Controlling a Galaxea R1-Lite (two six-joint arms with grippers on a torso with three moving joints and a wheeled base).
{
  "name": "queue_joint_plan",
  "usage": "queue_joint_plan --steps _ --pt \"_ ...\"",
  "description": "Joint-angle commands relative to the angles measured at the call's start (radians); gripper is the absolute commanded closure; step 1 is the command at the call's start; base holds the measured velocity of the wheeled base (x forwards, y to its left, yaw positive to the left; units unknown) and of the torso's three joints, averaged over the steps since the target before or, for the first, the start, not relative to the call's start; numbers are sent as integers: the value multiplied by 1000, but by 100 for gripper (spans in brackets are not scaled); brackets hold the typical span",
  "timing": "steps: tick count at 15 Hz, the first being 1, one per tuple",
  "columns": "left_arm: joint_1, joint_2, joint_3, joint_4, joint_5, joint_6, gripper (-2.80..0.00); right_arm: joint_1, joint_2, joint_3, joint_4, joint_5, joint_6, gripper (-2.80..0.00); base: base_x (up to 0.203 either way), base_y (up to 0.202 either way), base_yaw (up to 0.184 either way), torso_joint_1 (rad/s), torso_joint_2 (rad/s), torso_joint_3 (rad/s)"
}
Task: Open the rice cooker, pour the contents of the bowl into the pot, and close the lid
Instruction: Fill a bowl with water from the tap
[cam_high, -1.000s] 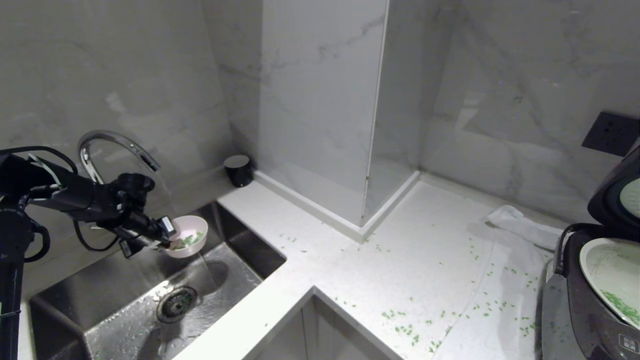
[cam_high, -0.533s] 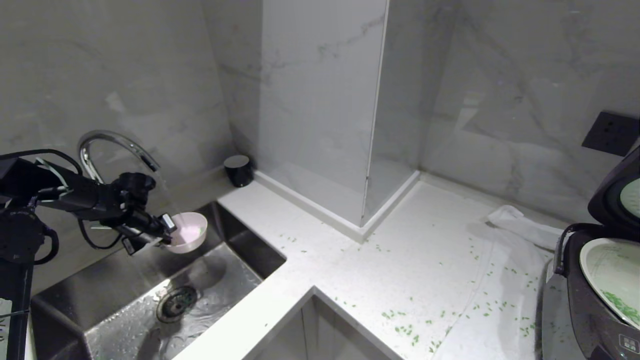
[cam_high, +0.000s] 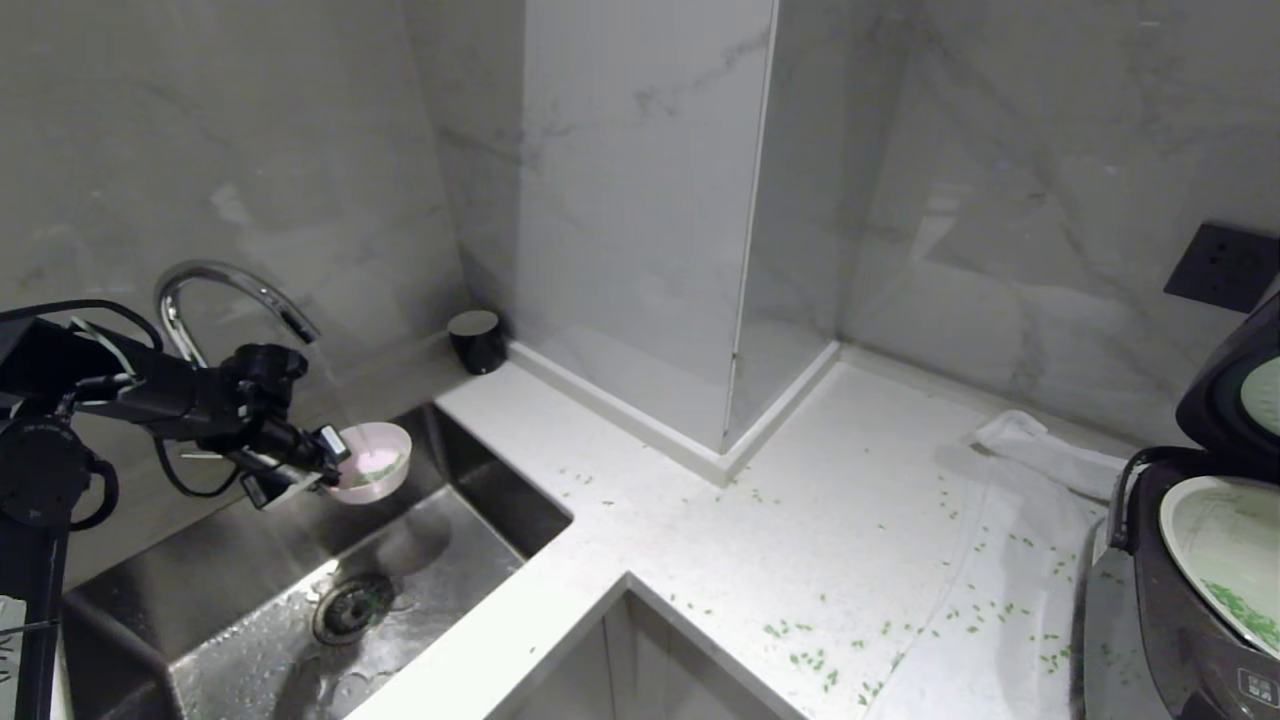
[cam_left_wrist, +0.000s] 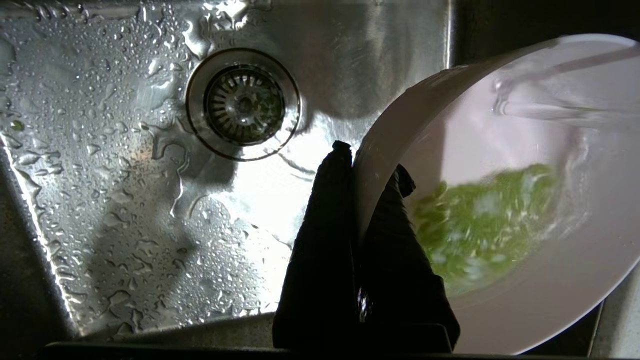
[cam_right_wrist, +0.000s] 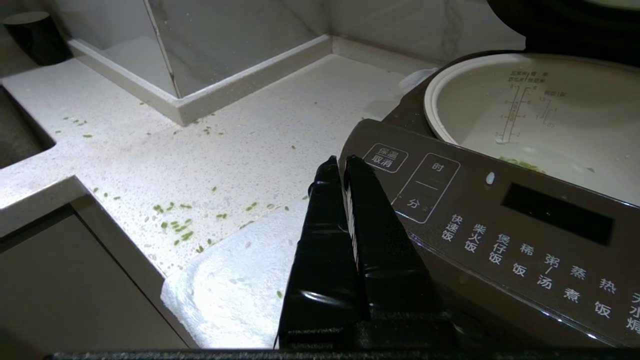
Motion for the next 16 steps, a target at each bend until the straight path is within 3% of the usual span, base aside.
queue_joint_plan --steps 1,6,16 --pt "0 0 0 2 -1 -8 0 0 1 2 0 0 1 0 0 0 0 0 0 0" --pt "0 17 5 3 -5 -46 0 0 1 2 0 -1 0 0 0 0 0 0 0 0" --pt "0 17 0 3 -6 -50 0 0 1 2 0 0 1 0 0 0 0 0 0 0"
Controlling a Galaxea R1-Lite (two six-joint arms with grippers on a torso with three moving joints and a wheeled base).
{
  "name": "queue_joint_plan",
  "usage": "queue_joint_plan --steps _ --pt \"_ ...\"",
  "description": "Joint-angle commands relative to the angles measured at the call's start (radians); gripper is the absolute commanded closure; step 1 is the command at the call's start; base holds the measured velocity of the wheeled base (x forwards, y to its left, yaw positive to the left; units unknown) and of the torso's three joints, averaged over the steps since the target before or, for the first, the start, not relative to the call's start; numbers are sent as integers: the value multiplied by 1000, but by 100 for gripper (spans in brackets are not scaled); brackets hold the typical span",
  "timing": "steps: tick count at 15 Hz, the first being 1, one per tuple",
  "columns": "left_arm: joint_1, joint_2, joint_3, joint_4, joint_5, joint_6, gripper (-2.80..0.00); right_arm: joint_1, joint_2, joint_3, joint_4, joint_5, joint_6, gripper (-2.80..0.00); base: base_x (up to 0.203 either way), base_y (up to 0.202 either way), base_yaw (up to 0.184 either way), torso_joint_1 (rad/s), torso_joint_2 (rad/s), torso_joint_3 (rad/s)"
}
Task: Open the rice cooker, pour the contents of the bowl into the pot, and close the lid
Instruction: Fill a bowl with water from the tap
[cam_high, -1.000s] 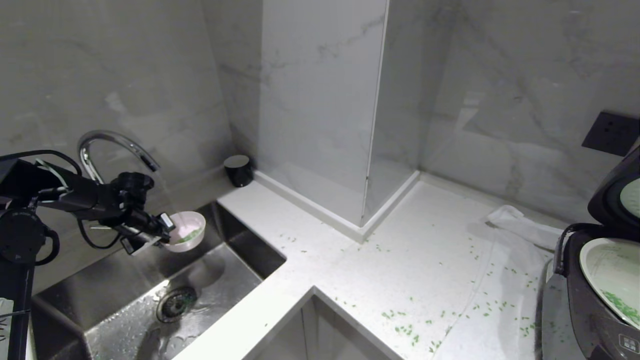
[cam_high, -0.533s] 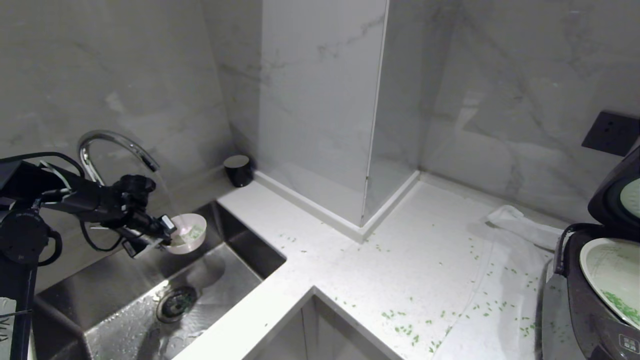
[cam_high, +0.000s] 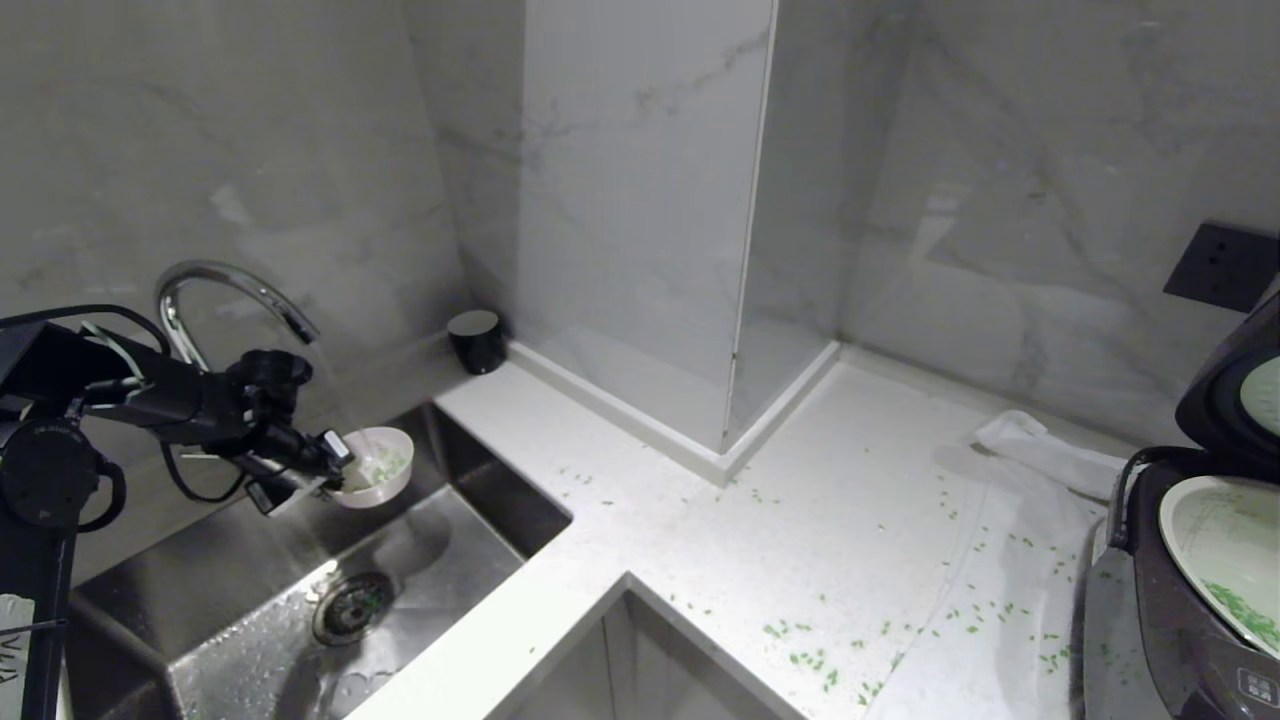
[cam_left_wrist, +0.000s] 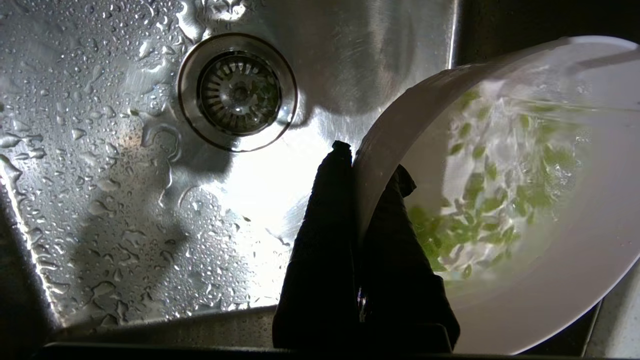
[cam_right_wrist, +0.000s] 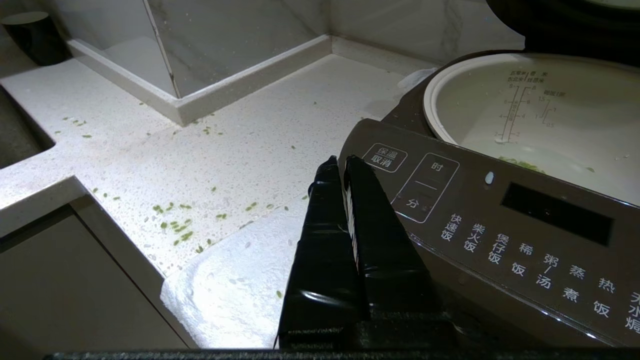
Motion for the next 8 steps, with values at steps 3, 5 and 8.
queue_joint_plan --steps 3,5,8 --pt "1 0 -1 2 -2 -5 0 0 1 2 0 0 0 0 0 0 0 0 0 0" --pt "1 -3 0 2 -2 -5 0 0 1 2 0 -1 1 0 0 0 0 0 0 0" --pt "1 -2 0 2 -2 -5 0 0 1 2 0 0 0 0 0 0 0 0 0 0"
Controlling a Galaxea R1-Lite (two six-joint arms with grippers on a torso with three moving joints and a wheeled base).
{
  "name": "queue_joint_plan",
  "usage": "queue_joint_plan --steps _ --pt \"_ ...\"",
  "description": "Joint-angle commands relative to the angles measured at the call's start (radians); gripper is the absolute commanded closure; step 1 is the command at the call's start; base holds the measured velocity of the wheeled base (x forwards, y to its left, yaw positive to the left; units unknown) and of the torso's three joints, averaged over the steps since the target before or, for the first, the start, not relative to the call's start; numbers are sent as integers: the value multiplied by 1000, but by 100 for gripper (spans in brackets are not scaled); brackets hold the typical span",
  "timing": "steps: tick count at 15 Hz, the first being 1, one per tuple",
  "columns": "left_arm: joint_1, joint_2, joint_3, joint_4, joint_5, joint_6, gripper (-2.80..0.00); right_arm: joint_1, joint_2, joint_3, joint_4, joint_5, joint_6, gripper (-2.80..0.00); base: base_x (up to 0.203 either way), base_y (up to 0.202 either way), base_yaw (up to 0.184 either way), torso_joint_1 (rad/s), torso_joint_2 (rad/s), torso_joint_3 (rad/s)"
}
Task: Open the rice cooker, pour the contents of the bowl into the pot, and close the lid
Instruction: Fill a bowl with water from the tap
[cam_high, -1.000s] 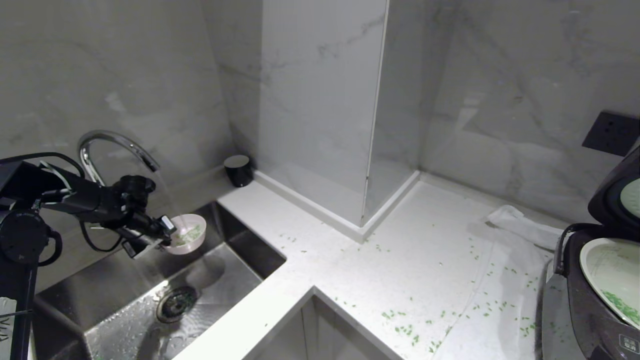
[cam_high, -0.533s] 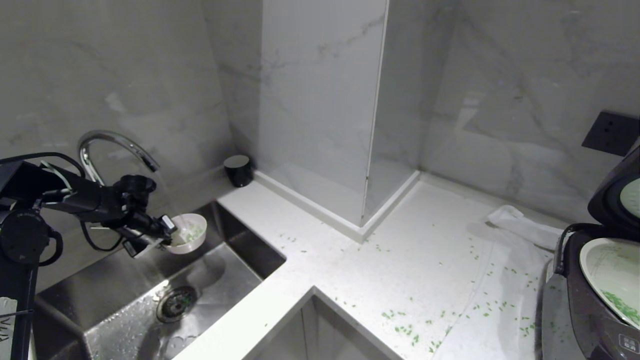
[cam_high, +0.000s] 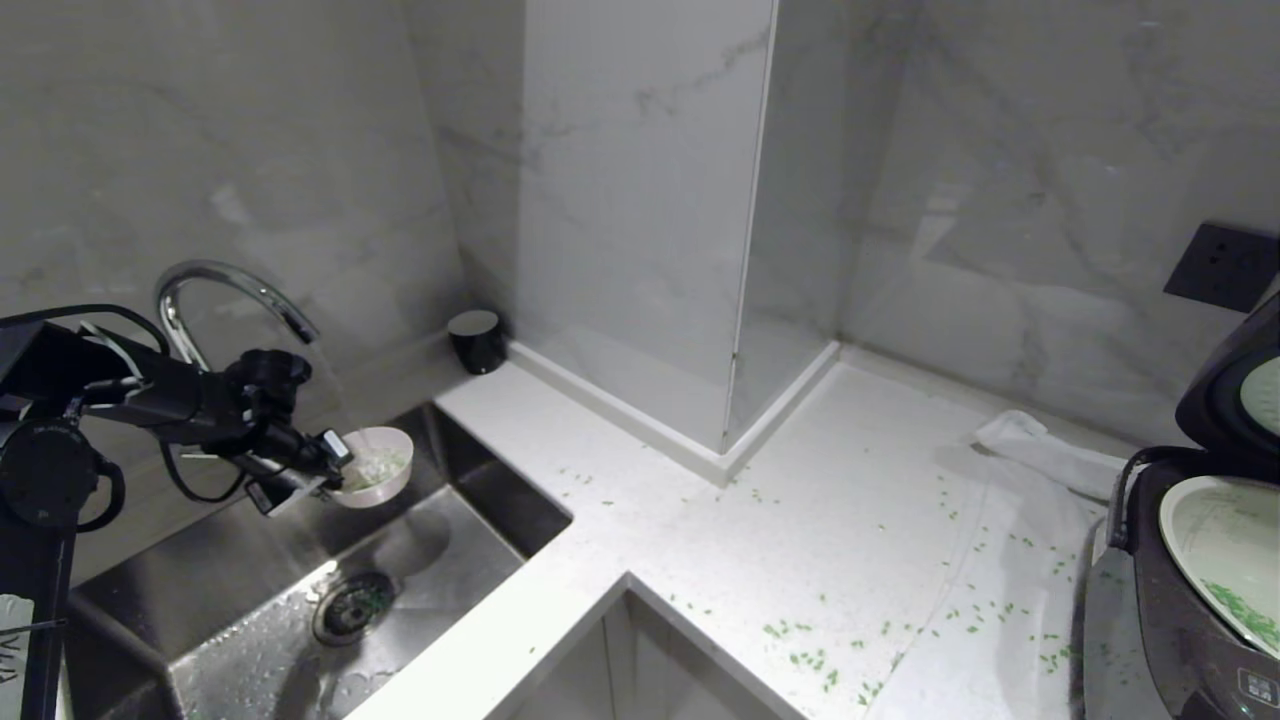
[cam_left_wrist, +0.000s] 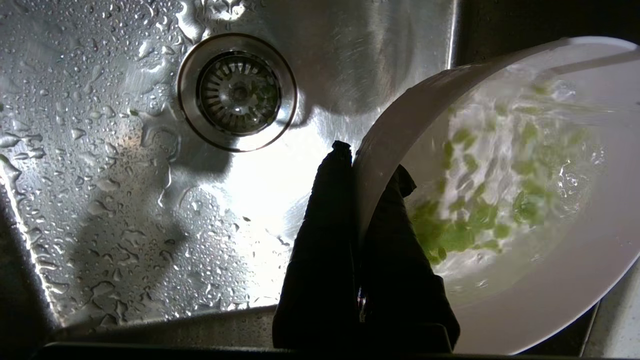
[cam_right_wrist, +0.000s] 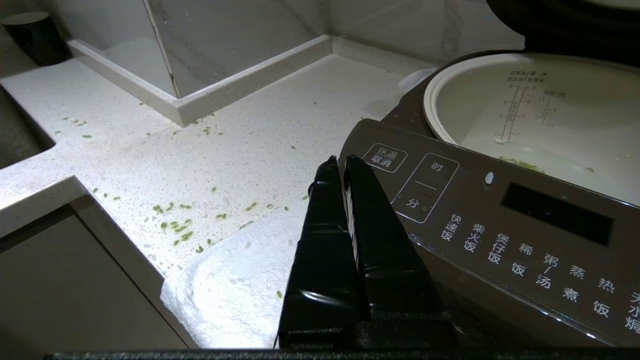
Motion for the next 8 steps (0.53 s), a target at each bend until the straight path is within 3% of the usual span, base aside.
queue_joint_plan --steps 1,8 --pt "0 1 0 1 0 -4 0 0 1 2 0 0 0 0 0 0 0 0 0 0" --pt "0 3 0 1 -3 -5 0 0 1 2 0 0 0 0 0 0 0 0 0 0"
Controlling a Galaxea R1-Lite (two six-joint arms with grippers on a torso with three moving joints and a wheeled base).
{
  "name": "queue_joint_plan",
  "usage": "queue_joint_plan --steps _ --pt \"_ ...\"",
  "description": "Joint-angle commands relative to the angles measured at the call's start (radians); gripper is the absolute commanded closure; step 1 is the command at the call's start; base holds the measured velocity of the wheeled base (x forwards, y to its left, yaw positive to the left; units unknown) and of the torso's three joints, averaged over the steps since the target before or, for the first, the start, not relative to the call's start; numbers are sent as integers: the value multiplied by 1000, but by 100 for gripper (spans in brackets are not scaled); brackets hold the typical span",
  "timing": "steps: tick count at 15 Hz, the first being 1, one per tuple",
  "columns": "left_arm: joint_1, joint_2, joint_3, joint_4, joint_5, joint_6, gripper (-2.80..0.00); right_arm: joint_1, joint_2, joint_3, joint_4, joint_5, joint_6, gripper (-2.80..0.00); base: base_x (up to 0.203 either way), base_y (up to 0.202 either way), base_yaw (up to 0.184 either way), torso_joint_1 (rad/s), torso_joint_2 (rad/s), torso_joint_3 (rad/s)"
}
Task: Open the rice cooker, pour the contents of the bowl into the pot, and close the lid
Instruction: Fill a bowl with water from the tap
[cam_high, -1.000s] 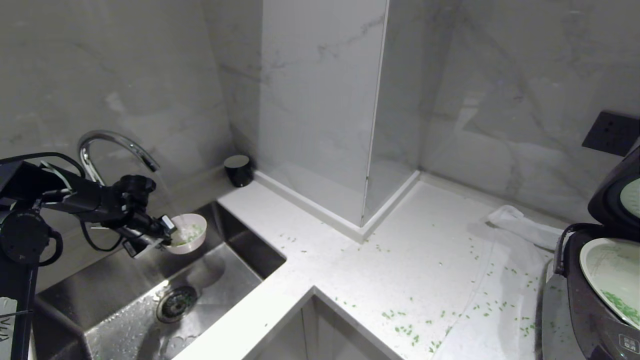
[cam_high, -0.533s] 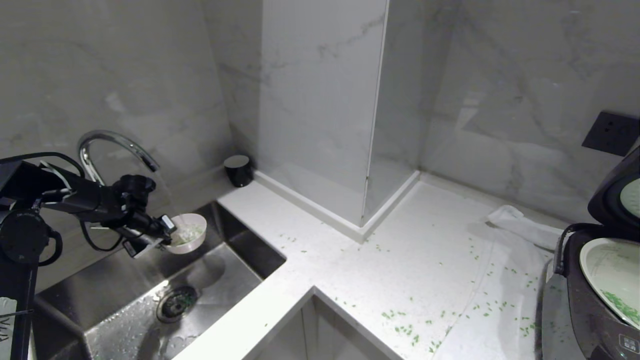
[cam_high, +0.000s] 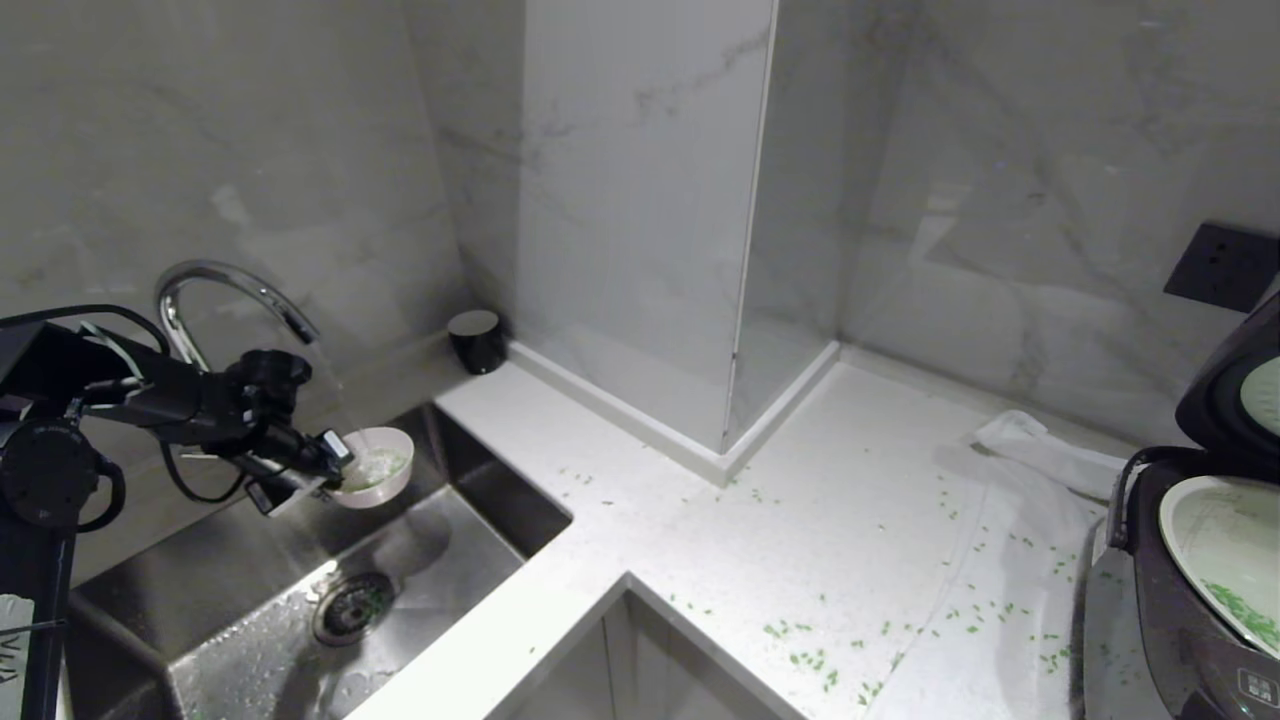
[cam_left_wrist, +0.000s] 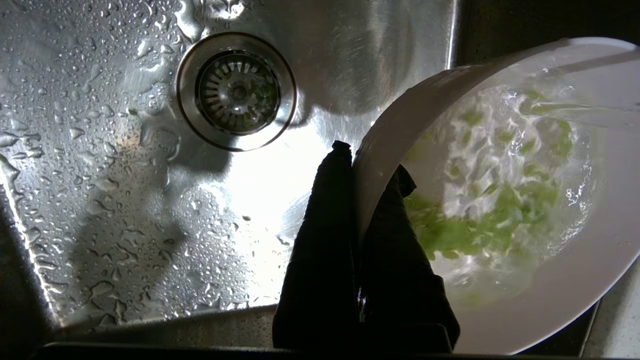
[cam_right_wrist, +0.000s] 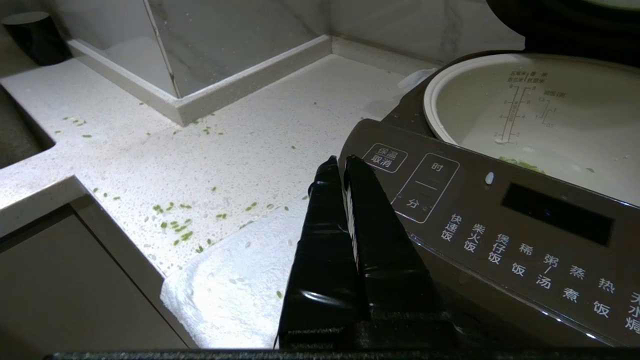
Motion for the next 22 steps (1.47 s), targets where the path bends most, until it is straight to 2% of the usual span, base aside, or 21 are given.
queue_joint_plan --steps 1,4,15,19,22 --pt "1 3 -2 2 -1 -17 0 0 1 2 0 0 0 0 0 0 0 0 0 0" --pt "1 7 -17 19 -5 -42 0 0 1 2 0 0 -1 0 0 0 0 0 0 0" --pt "-4 3 -23 34 -5 -56 0 0 1 2 0 0 -1 0 0 0 0 0 0 0" --pt "-38 -36 18 109 -21 -56 0 0 1 2 0 0 -1 0 0 0 0 0 0 0" --pt "-85 -81 87 112 -42 -57 0 0 1 2 0 0 1 0 0 0 0 0 0 0"
